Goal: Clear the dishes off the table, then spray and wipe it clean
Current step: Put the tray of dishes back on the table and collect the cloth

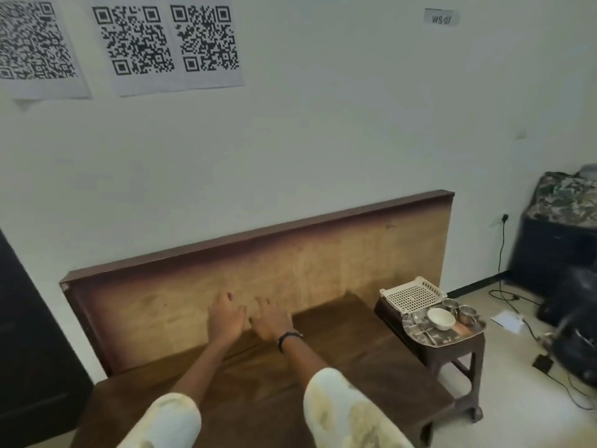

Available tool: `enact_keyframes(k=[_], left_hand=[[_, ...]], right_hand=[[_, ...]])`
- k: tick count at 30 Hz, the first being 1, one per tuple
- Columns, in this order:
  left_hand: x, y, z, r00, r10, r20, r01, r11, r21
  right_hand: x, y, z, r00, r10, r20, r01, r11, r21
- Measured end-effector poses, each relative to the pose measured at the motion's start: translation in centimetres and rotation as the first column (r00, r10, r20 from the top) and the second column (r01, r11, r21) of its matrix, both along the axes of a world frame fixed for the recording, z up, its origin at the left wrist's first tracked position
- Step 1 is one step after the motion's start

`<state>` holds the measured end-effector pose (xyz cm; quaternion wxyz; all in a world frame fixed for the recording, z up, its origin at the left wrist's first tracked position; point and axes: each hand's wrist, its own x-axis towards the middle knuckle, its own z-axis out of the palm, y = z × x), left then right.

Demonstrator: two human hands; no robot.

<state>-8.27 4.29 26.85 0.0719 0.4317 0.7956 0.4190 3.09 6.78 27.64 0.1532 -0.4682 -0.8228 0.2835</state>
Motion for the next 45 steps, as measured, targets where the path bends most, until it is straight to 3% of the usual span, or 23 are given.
enact_keyframes(k=[7,15,25,30,37,45], left_hand=[[7.4,6.6,0.2,0.999,-0.022,-0.041,0.020,0.998,-0.064],[13.4,16.0,-1.3,0.998,-0.062,-0.022,0.059,0.990,-0.126],[21.1,31.5,-4.5,0.990,-0.142,-0.010,0.139,0.975,-0.176],[25.3,37.4,-6.0,0.988,-0.131,0.085,0.147,0.963,-0.225],[32.1,43.9,-10.8,0.907,-0.083,0.413,0.217,0.933,-0.289],[41.7,47.8,-20.6,0.816,0.101,0.569,0.269,0.805,-0.529]], right_hand=[[7.5,8.2,0.5,0.999,0.031,0.025,-0.033,0.996,0.079],[14.4,17.5,-0.7,1.000,-0.030,-0.002,0.030,0.997,0.071],[22.2,34.5,-3.1,0.994,-0.075,0.076,0.074,0.997,0.023],[27.0,41.4,-5.4,0.993,-0.067,0.099,0.072,0.996,-0.044],[38.0,51.2,-11.5,0.990,-0.034,0.139,0.065,0.971,-0.229],[55.3,61.1,-22.0,0.946,-0.170,0.276,0.281,0.856,-0.435]])
